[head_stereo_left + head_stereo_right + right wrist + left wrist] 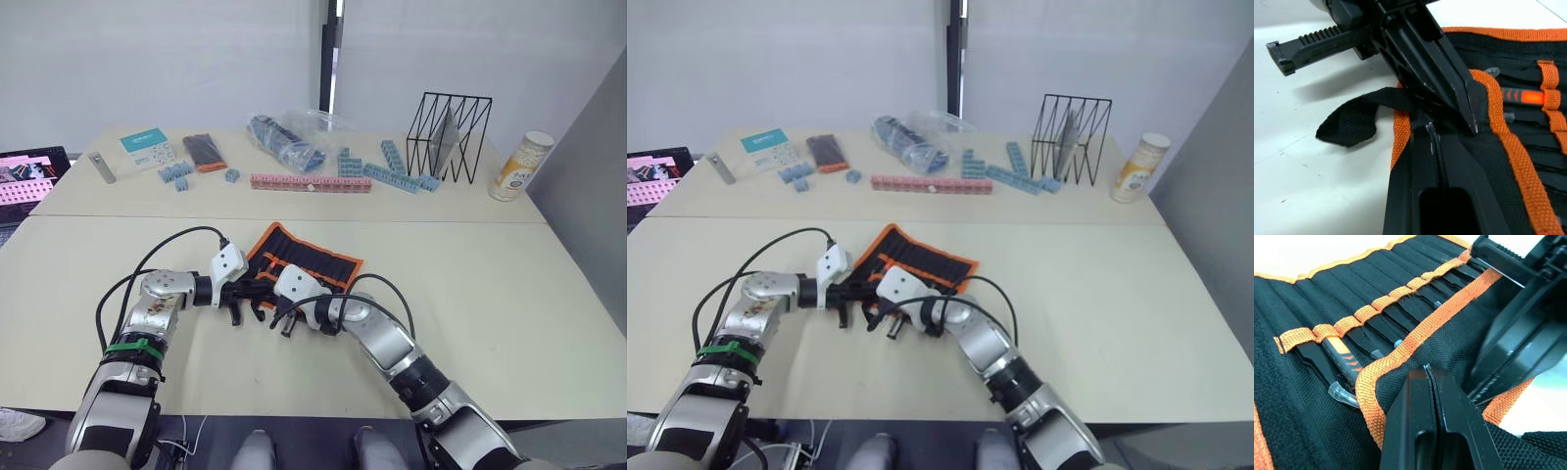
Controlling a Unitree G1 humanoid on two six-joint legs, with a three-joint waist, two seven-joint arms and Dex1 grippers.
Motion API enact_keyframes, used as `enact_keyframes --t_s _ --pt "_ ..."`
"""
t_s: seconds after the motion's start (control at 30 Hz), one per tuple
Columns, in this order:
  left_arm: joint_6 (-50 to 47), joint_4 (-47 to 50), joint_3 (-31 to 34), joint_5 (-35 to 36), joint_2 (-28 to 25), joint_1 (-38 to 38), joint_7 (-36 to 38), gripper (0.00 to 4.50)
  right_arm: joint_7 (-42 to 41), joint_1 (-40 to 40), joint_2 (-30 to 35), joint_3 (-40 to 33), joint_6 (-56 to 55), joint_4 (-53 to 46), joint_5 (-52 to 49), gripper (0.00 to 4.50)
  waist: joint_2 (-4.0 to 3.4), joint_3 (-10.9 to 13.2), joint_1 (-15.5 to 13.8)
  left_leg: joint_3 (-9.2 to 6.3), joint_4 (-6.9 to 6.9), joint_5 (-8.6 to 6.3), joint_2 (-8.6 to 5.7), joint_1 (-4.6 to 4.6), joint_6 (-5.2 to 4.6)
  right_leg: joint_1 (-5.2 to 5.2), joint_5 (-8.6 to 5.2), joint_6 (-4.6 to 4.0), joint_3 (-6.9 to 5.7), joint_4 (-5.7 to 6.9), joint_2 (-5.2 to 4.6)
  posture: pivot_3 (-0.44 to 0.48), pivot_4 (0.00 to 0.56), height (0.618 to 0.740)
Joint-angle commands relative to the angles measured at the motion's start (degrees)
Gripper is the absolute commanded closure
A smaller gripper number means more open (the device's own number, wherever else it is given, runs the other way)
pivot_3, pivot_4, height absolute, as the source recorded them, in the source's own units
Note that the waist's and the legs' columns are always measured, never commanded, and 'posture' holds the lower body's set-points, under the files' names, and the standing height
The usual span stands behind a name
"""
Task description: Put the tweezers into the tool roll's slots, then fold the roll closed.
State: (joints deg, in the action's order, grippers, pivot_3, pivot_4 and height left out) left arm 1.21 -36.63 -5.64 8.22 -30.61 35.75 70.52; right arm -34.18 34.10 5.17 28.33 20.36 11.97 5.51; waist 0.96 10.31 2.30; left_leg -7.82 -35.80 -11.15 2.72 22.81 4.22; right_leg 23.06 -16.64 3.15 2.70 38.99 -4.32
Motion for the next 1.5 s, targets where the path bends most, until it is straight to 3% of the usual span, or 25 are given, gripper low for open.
enact_keyframes --t_s 0.03,0.37,0.53,0.77,1.0,1.17,1.3,1.33,1.43,1.5 --pt "-0.7 1.4 -1.2 -1.1 -0.1 -1.4 0.2 4.47 -1.4 -3.3 2.3 0.1 2.0 -2.1 0.5 4.5 0.0 0.0 -0.1 0.0 0.0 0.0 0.0 0.0 0.0 0.0 0.0 0.0 0.0 0.0 0.0 0.0 0.15 0.702" --pt "-0.7 2.5 -1.0 -0.8 -0.7 -2.9 0.3 4.47 -4.8 -17.8 13.5 -3.5 14.9 -22.7 -2.9 4.5 -0.01 -0.1 0.1 -0.01 0.02 0.0 -0.04 -0.08 0.0 -0.13 -0.03 0.04 0.01 -0.06 -0.05 0.0 0.15 0.702" --pt "-0.1 2.0 -1.0 -0.9 -0.7 -3.2 0.2 4.47 -4.7 -19.2 15.5 -3.9 17.8 -26.9 -3.9 4.5 0.0 -0.1 0.2 0.0 0.1 -0.02 -0.04 -0.58 0.01 -0.73 -0.05 0.07 0.0 -0.28 -0.06 0.0 0.15 0.702" --pt "0.7 2.3 0.1 0.0 -0.9 -3.4 0.0 4.47 -3.6 -18.4 14.8 -4.8 17.8 -30.2 -5.1 4.5 0.01 -0.1 0.2 0.0 0.1 -0.02 -0.04 -0.57 0.01 -0.74 -0.05 0.07 0.0 -0.34 -0.05 0.0 0.15 0.702" --pt "-12.6 19.3 7.8 10.9 -5.1 -8.2 0.6 4.47 -1.8 -19.7 12.1 -17.8 19.0 -43.4 -15.5 4.5 0.05 0.0 0.5 -0.01 0.13 -0.01 0.0 0.05 0.01 -0.05 -0.02 0.06 0.01 -0.28 -0.04 0.0 0.15 0.702" --pt "-17.4 28.8 11.8 13.7 -9.1 -16.1 -1.4 4.47 1.1 -23.1 12.5 -22.6 22.2 -47.1 -18.5 4.5 0.04 0.0 0.4 -0.04 0.27 -0.01 0.0 0.2 0.01 0.15 -0.01 0.06 0.01 -0.25 -0.04 0.0 0.15 0.702" --pt "-19.7 35.9 15.7 16.0 -11.4 -22.9 -3.1 4.5 3.5 -27.0 13.8 -23.5 25.2 -47.2 -18.9 3.36 0.02 0.0 0.3 -0.02 0.46 0.0 0.01 0.13 0.01 0.15 -0.02 0.04 0.01 -0.35 -0.04 0.0 0.15 0.702" --pt "-20.1 37.3 16.6 16.5 -12.0 -24.3 -3.5 3.93 4.3 -27.6 13.7 -23.5 26.4 -47.1 -19.1 2.97 0.03 0.0 0.3 -0.03 0.46 0.0 0.02 0.15 0.01 0.16 -0.02 0.03 0.01 -0.38 -0.04 0.0 0.15 0.702" --pt "-21.8 40.6 18.8 18.1 -13.2 -28.1 -4.2 2.96 6.7 -28.1 12.1 -23.2 29.2 -45.7 -19.8 1.98 0.02 0.1 0.3 -0.02 0.5 0.0 0.03 0.13 0.01 0.17 -0.03 0.01 0.01 -0.41 -0.03 0.0 0.15 0.702" --pt "-21.4 41.5 19.4 17.9 -13.3 -29.6 -5.3 2.33 8.0 -28.0 10.0 -23.0 30.8 -44.6 -20.9 1.96 0.02 0.1 0.3 -0.01 0.51 0.0 0.04 0.09 0.02 0.14 -0.03 0.0 0.02 -0.42 -0.03 0.0 0.15 0.702"
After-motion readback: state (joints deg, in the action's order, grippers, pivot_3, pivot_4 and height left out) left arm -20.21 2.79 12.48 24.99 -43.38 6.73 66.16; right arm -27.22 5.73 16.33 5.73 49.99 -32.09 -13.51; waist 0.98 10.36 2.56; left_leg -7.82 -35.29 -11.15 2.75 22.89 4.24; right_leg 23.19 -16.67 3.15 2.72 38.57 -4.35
